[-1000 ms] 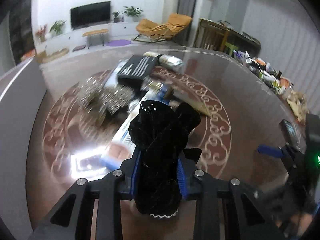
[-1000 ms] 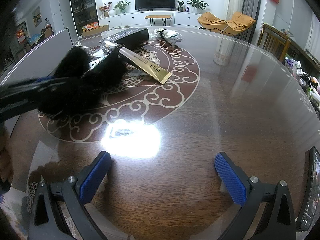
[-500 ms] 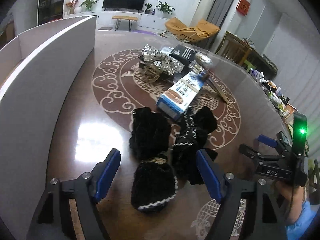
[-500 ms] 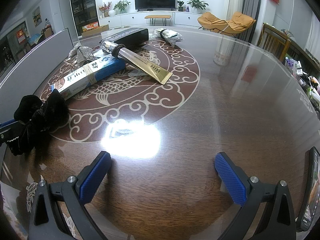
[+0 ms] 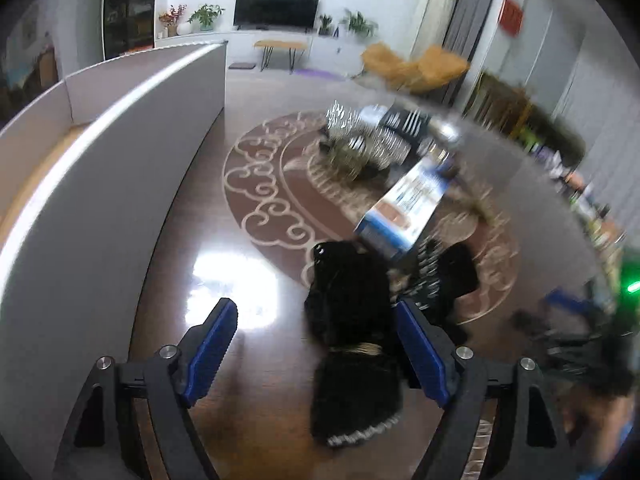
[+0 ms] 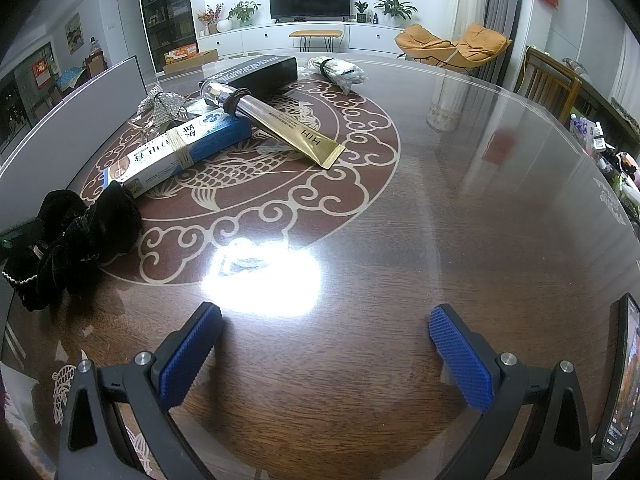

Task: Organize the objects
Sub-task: 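Hold the black fabric bundle in the left tool above the table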

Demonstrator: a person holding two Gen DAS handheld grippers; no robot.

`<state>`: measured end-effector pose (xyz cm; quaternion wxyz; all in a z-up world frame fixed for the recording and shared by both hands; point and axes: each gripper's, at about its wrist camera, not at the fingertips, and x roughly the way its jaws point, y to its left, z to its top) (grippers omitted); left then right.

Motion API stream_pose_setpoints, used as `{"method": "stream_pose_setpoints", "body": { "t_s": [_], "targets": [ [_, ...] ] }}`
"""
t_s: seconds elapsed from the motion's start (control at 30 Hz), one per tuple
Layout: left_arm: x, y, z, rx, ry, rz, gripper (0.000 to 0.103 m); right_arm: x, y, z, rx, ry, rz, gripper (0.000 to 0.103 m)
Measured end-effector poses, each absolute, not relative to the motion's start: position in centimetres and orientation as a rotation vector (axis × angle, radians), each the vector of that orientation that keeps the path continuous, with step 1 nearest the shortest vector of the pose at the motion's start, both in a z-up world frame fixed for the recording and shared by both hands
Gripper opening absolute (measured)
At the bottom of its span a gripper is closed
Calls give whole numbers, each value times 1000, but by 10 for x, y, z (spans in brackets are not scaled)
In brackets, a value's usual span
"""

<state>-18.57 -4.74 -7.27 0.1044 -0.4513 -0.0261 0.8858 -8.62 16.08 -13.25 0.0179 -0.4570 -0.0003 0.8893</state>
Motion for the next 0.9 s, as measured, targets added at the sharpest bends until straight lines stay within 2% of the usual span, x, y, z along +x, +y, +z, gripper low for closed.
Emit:
{"method": "stream_pose_setpoints", "body": {
  "t_s": [0.07,0.1,0.23,0.43,0.47,0.53,0.63,0.8,0.87,0.9],
  "targets": [
    [-192,-34,-82,-1390,-24,2589,80,-86,161,-133,-1419,-1,2762,103],
    [-194,-23,-86,-1401,-8,2575,84,-86,161,-133,-1419,-1,2762,103],
    [-194,5,-83,-1346,48,2559,84,-87,161,-133,-1419,-1,2762,103],
    [-198,-18,-86,-1366,10,2603,83,-87,161,-133,-1419,0,2762,103],
    [-198,-24,-88,-1366,-5,2607,81,-86,161,-133,-1419,0,2762,103],
    [-195,-29,-88,-1345,-10,2632,64,-87,160,-133,-1419,0,2762,103],
    [-197,-35,-88,-1332,-5,2677,54,-87,160,-133,-1419,0,2762,103],
    [-201,-32,-91,-1333,79,2701,55,-87,161,-133,-1419,0,2762,103],
    [-203,-31,-91,-1336,110,2709,65,-87,160,-133,-1419,0,2762,103],
    [-206,-34,-93,-1351,93,2714,79,-87,161,-133,-1419,0,2762,103]
  ]
}}
